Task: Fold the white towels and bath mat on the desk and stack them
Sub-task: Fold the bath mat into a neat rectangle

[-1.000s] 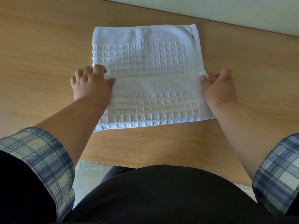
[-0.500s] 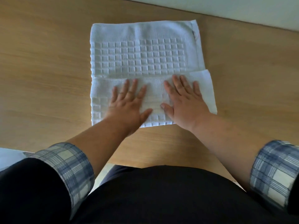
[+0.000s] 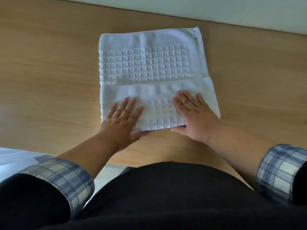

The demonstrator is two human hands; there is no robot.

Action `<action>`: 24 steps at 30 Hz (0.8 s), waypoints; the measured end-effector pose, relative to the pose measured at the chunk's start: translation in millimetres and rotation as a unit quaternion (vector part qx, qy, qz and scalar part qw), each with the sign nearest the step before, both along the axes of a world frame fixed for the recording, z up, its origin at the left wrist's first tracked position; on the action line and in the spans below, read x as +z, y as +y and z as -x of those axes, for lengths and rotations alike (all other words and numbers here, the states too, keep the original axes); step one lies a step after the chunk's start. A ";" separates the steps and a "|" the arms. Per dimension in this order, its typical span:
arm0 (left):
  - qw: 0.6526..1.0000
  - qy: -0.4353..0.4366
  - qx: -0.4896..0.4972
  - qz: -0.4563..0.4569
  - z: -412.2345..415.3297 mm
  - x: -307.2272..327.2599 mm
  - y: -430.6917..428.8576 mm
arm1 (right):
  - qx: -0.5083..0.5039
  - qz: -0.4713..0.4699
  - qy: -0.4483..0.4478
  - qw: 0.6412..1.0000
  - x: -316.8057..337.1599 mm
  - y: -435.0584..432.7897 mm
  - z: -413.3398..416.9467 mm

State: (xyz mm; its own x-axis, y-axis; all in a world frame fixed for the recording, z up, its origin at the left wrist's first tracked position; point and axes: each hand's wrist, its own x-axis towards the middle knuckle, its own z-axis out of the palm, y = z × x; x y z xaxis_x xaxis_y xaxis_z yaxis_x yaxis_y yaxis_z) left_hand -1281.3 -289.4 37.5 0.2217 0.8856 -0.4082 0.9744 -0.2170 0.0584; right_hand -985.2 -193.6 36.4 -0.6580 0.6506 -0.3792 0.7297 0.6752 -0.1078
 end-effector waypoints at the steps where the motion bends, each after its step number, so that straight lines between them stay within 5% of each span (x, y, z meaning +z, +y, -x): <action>1: 1.000 0.004 0.018 0.000 6.3 -2.7 -2.2 | -0.008 -0.010 0.001 1.000 -2.5 0.3 -5.1; 12: 0.997 0.039 0.036 -0.048 47.7 10.5 -3.7 | -0.048 -0.041 0.012 0.998 7.4 7.0 -53.9; 17: 0.985 -0.060 0.110 -0.116 66.3 22.7 -4.6 | -0.143 -0.034 0.085 0.986 14.9 3.0 -66.1; 24: 0.957 -0.156 0.231 -0.079 79.8 31.4 -4.6 | -0.203 0.014 0.112 0.973 17.5 2.8 -74.4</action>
State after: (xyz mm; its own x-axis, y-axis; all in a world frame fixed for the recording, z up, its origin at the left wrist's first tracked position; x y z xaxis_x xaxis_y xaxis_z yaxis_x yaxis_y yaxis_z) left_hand -1361.1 -294.0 68.9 -0.1199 0.9634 -0.2396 0.9091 0.2036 0.3636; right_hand -910.9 -190.8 53.8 -0.4167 0.8656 -0.2774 0.8919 0.3305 -0.3086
